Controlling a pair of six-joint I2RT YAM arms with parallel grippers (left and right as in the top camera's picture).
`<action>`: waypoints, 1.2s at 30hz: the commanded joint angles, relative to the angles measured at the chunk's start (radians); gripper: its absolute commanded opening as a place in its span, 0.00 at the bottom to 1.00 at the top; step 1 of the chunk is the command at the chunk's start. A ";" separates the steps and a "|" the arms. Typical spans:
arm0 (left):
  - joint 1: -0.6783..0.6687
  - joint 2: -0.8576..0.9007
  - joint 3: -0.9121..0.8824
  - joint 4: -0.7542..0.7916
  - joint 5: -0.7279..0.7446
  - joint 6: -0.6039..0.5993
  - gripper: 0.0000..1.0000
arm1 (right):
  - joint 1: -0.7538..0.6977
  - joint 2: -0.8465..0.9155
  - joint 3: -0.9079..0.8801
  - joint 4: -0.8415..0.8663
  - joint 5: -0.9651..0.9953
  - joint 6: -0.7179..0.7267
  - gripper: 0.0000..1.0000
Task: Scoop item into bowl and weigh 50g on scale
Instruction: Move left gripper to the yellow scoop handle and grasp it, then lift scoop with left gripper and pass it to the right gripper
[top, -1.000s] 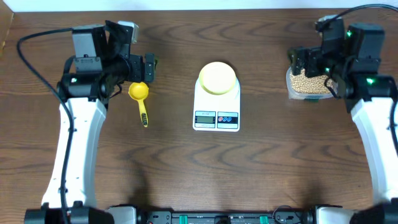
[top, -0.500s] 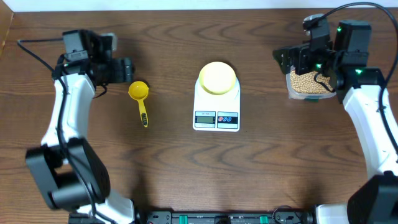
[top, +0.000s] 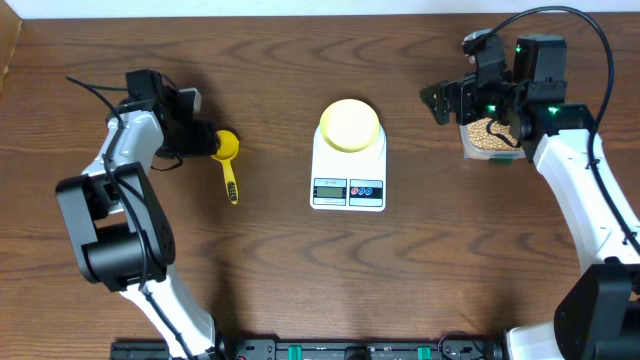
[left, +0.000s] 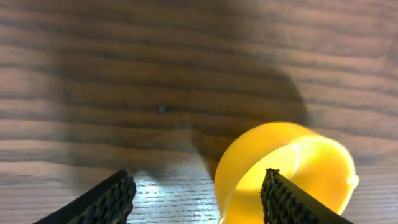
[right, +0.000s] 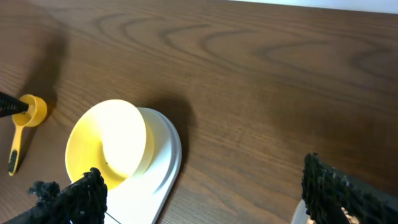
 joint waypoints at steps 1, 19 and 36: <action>-0.008 0.002 0.015 -0.015 -0.003 0.029 0.63 | 0.013 0.004 0.021 -0.001 0.015 0.001 0.98; -0.040 0.080 -0.028 0.066 -0.003 -0.016 0.34 | 0.021 0.005 0.021 -0.001 0.016 0.001 0.96; -0.045 -0.235 0.014 0.163 -0.003 -0.705 0.08 | 0.056 0.005 0.021 0.107 0.006 0.244 0.98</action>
